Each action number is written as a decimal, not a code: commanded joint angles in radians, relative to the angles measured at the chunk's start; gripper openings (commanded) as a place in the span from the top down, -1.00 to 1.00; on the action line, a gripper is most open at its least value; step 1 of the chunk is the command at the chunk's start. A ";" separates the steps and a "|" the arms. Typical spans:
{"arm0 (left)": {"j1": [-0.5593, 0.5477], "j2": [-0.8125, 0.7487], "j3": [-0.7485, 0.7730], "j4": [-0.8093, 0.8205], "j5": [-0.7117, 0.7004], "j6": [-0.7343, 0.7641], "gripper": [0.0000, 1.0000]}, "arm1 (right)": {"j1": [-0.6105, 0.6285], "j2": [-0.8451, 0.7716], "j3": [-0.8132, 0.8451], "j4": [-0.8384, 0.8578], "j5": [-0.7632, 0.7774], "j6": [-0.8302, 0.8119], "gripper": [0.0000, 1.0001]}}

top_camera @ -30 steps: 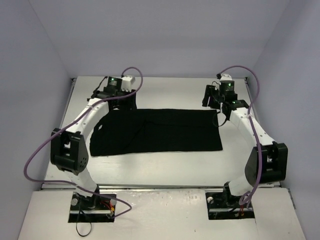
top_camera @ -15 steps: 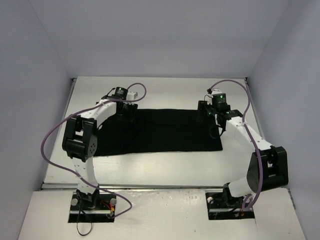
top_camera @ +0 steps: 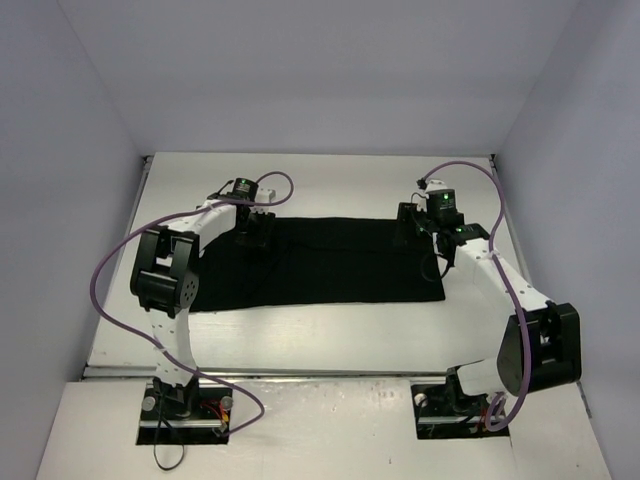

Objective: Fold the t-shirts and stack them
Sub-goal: Rotate the tshirt 90 degrees

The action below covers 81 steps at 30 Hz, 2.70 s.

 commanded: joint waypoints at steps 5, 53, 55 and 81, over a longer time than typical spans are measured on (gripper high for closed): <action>-0.004 -0.095 -0.013 0.010 -0.003 0.008 0.65 | 0.010 -0.053 -0.006 0.034 0.003 0.014 -0.20; 0.019 -0.196 -0.066 -0.096 -0.227 -0.249 0.07 | -0.022 0.380 0.219 0.029 0.226 -0.017 -0.27; 0.036 -0.131 -0.037 -0.098 -0.237 -0.251 0.07 | -0.024 0.422 0.229 0.037 0.241 -0.013 -0.27; 0.144 0.566 0.955 -0.360 -0.327 -0.052 0.07 | 0.609 0.107 -0.207 -0.162 0.246 0.544 -0.27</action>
